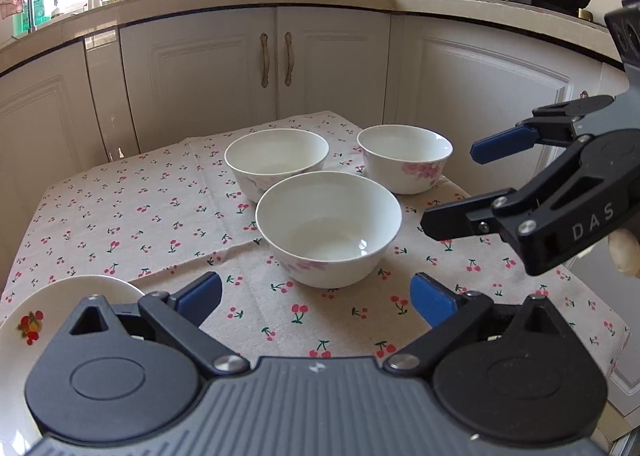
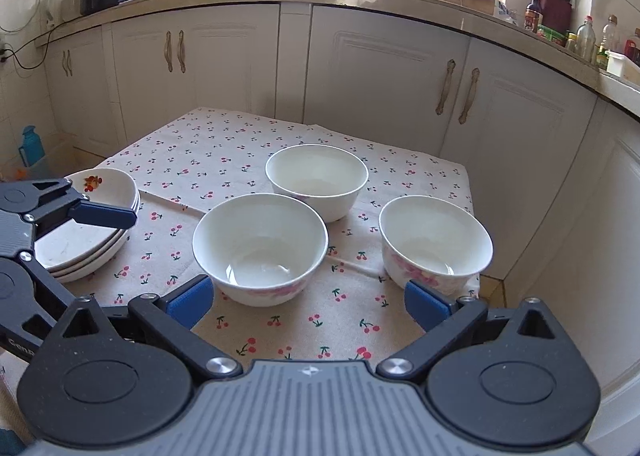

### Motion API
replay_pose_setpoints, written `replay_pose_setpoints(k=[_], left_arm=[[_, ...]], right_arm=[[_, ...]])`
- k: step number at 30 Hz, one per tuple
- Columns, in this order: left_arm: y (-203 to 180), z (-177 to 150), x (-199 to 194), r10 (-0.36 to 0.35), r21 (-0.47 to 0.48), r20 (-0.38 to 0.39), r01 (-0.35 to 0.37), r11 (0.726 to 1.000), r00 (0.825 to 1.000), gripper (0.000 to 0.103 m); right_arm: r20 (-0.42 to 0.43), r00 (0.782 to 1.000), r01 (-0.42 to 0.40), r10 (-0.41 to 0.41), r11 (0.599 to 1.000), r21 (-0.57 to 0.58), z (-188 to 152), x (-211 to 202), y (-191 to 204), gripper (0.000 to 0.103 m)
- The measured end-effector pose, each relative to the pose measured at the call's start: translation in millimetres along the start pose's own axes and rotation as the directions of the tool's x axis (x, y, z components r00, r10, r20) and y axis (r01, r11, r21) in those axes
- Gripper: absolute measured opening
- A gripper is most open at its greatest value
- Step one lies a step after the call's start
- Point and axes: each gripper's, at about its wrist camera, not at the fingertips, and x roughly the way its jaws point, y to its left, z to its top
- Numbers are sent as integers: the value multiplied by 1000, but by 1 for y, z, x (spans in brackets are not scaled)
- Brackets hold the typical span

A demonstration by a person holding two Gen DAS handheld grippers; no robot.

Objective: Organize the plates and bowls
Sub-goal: 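Reach the right tool to a white bowl and close on its rim, then lift the white bowl with the right tool and carry it across the table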

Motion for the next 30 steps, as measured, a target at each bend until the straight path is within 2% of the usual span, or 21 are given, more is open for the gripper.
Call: replay_pose_setpoints(k=[6, 10, 16, 20, 24, 26, 30], left_arm=[[-1, 2, 27, -5, -35, -31, 4, 999, 1000, 100], [0, 4, 36, -12, -46, -23, 11, 999, 1000, 99], [0, 7, 44, -26, -51, -17, 25, 998, 1000, 95], [2, 8, 48, -43, -58, -18, 42, 997, 999, 87], [0, 7, 47, -51, -54, -10, 50, 997, 999, 85], [0, 7, 48, -55, -55, -9, 54, 997, 998, 84], [0, 8, 48, -62, -53, -4, 62, 997, 998, 84]], right_arm=[[-36, 996, -80, 80, 997, -1, 14, 31, -10, 102], [-56, 989, -133, 134, 991, 19, 21, 50, -15, 99], [-89, 982, -165, 165, 986, 3, 29, 70, -15, 91], [-103, 979, -178, 177, 984, -7, 33, 80, -15, 85], [-113, 976, -187, 184, 982, -17, 37, 87, -15, 83], [-120, 974, -198, 194, 980, -21, 39, 90, -14, 76], [-134, 970, -210, 203, 977, -38, 42, 96, -12, 73]])
